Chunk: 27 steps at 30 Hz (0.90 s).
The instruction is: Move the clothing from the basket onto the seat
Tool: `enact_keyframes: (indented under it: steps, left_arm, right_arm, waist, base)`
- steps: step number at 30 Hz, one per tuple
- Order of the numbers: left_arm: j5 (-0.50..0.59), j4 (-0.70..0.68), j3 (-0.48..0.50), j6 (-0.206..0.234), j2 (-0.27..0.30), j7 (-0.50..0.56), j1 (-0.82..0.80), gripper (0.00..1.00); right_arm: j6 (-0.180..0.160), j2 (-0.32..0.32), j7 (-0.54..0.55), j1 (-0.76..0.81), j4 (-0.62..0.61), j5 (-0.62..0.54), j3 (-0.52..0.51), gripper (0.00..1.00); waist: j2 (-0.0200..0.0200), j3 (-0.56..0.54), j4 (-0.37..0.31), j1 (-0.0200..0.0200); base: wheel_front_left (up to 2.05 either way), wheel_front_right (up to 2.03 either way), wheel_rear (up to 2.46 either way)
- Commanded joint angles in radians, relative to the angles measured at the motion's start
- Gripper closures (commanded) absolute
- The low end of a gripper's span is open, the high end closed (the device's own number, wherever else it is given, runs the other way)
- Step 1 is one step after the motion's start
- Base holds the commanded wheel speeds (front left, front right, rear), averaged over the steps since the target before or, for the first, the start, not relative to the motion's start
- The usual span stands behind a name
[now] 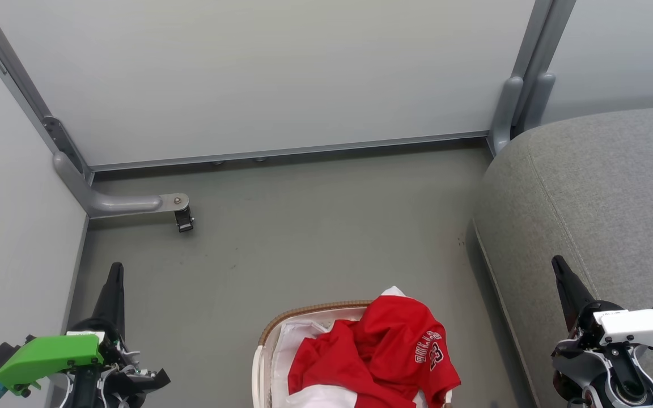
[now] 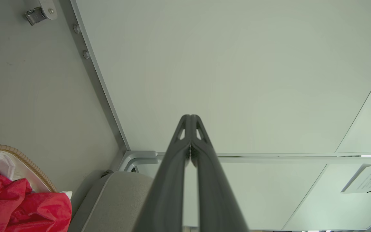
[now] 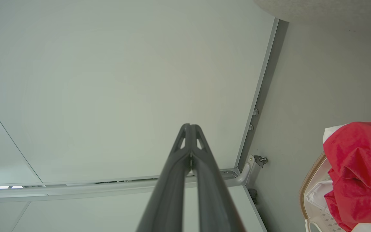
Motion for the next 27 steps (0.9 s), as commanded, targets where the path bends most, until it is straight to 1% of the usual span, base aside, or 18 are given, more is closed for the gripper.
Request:
enact_keyframes:
  steps: [1,27]
  left_arm:
    - [-0.004,-0.003,0.001,-0.006,0.005,0.003,-0.012,1.0]
    - [-0.004,-0.003,0.001,-0.006,0.005,0.003,-0.012,1.0]
  right_arm:
    - [0.0,-0.006,0.003,-0.003,-0.002,0.003,-0.001,1.0]
    - [0.0,-0.006,0.003,-0.003,-0.002,0.003,-0.001,1.0]
  waist:
    - [0.012,0.0,0.0,0.0]
    - [0.012,0.0,0.0,0.0]
  base:
    - [0.0,0.0,0.0]
    - [0.0,0.0,0.0]
